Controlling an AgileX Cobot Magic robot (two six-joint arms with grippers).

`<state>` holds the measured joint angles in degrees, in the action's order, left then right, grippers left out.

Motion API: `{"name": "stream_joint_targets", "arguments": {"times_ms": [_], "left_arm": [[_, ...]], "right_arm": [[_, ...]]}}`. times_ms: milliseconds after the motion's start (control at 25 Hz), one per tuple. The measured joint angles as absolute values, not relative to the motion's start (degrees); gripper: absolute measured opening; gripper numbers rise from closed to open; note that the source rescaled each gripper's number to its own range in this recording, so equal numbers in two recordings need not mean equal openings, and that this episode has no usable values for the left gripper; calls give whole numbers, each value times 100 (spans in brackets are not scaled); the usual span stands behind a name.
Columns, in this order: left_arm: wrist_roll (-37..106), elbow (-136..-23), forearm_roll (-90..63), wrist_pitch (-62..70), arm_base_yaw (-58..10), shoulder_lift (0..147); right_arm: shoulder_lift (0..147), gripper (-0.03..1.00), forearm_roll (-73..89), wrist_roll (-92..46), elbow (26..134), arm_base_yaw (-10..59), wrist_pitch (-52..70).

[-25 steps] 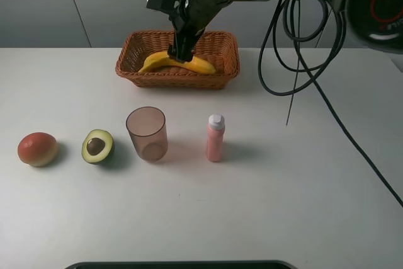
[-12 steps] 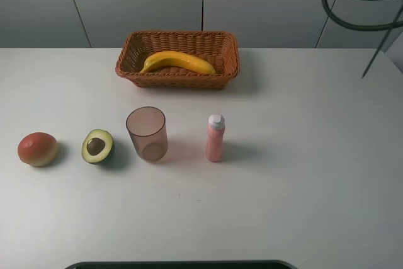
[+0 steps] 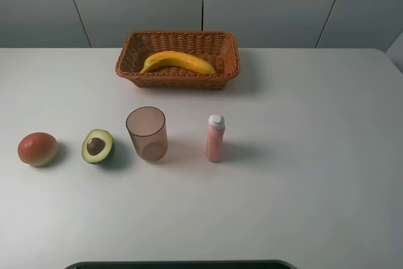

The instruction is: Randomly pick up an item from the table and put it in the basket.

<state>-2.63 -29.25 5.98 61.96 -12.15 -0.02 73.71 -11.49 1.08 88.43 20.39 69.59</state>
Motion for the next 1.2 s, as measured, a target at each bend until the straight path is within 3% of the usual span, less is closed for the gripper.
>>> {"name": "stream_joint_targets", "arguments": {"times_ms": [360, 600, 920, 1200], "left_arm": [[-263, -2925, 598, 6196, -1215, -2], [-263, -2925, 598, 6196, -1215, -2], [-263, -2925, 598, 6196, -1215, -2], [-263, -2925, 598, 6196, -1215, -2]], "right_arm": [[3714, 100, -1182, 653, 5344, 1987, 6789], [1754, 100, -752, 447, 3834, 1987, 6454], [323, 100, -245, 83, 2989, 1987, 6349], [10, 100, -68, 0, 2920, 1987, 6312]]}}
